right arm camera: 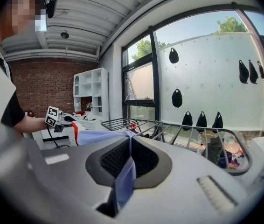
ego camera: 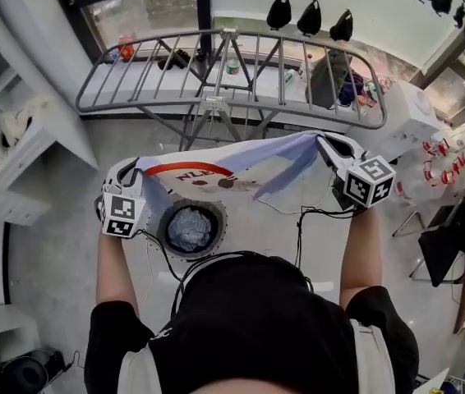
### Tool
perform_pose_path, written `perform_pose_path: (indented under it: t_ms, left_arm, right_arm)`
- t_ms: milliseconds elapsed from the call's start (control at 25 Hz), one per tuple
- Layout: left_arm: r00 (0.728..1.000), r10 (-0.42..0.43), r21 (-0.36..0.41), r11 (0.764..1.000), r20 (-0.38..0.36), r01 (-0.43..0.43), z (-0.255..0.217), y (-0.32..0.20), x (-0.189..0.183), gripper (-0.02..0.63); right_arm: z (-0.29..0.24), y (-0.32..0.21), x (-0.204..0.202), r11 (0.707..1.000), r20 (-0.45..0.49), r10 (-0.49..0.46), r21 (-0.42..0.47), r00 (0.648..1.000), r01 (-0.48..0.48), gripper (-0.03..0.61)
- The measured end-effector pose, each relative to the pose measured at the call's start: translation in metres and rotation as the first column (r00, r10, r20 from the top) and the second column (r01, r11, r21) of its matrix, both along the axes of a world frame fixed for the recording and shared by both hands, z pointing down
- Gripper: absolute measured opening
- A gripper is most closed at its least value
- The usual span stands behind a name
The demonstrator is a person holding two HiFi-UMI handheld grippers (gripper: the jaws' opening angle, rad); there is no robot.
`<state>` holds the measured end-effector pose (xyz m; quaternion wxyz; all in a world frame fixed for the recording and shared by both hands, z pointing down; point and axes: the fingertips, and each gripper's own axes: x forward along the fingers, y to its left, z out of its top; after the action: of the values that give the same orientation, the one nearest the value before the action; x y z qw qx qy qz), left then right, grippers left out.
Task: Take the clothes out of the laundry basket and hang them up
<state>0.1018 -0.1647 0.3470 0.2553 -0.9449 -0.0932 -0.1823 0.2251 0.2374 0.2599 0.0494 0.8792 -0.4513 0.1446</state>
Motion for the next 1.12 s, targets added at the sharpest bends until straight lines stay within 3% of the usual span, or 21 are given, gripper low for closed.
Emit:
perform_pose_path:
  t_ms: [240,640,920,1120]
  left_arm:
    - [0.993,0.088,0.03,0.996,-0.085,-0.086,-0.064,0.043,0.033,0.015]
    - [0.965,0.232,0.077,0.972,-0.121,-0.224,-0.103,0.136,0.091,0.017]
    - [0.942,0.287,0.082,0.957,-0.173,-0.277,-0.14,0.224,0.135,0.017]
    - [0.925,0.319,0.094,0.948,-0.208,-0.306,-0.149,0.239,0.142,0.018]
  right_arm:
    - [-0.016,0.057,0.013,0.998,-0.063,0.064,-0.023,0.996,-0.065,0.025]
    - [-0.038,0.163,0.02,0.97,-0.149,0.22,-0.074,0.964,-0.233,0.025]
    - [-0.056,0.259,0.031,0.939,-0.206,0.313,-0.081,0.927,-0.335,0.025]
    - [-0.058,0.276,0.023,0.92,-0.249,0.342,-0.108,0.906,-0.376,0.026]
